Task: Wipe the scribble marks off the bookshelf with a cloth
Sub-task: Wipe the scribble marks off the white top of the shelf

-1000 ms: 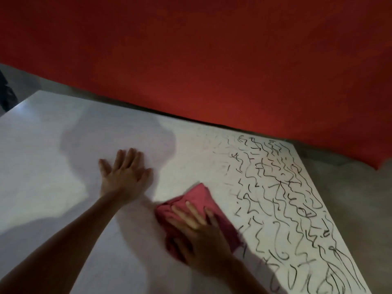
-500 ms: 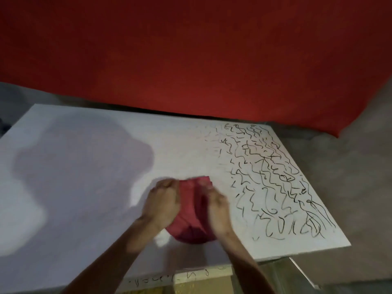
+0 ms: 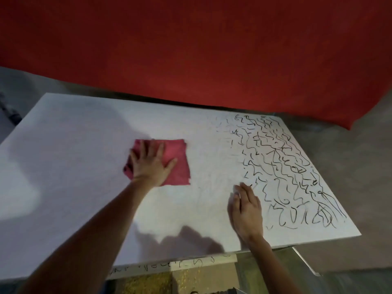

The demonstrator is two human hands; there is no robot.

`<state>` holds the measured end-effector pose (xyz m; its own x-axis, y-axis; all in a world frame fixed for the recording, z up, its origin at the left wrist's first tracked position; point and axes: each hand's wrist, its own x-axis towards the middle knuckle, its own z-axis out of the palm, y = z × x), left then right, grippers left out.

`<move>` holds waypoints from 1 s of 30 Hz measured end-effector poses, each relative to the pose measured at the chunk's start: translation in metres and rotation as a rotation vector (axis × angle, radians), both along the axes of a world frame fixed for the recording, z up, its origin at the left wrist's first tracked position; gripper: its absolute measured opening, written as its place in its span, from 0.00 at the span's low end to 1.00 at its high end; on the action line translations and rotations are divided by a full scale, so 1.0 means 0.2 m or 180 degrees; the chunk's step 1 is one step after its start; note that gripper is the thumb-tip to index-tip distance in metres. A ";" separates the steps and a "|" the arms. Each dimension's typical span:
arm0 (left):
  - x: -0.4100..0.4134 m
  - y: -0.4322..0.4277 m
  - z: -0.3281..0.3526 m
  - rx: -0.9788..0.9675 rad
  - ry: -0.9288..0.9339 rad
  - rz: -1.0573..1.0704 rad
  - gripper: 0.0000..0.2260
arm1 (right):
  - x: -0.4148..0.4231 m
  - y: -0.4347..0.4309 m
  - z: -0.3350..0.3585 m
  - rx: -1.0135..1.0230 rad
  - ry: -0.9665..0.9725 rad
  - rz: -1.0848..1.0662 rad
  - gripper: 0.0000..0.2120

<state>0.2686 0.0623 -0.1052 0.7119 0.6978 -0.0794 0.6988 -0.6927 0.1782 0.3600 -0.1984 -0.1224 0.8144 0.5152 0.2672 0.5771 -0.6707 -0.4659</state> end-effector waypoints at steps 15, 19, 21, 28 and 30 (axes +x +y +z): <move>-0.26 -0.84 0.02 -0.0326 -0.0054 -0.1364 0.27 | -0.04 0.00 0.07 0.1138 0.0886 -0.0596 0.27; -0.39 -0.59 0.06 -0.0175 -0.0887 -0.1201 0.31 | -0.15 0.08 0.16 0.0983 0.0936 -0.0017 0.37; -0.47 -0.44 0.07 0.0016 -0.1084 -0.0712 0.32 | -0.23 0.18 0.16 -0.0242 0.0776 0.0556 0.50; -0.71 -0.22 -0.01 -0.0156 -0.0357 -0.0138 0.30 | -0.18 0.21 0.14 -0.1049 -0.0003 0.0214 0.36; -0.74 -0.23 -0.04 -0.0118 -0.0359 -0.0241 0.40 | -0.05 0.18 0.19 -0.0924 0.0234 -0.0306 0.24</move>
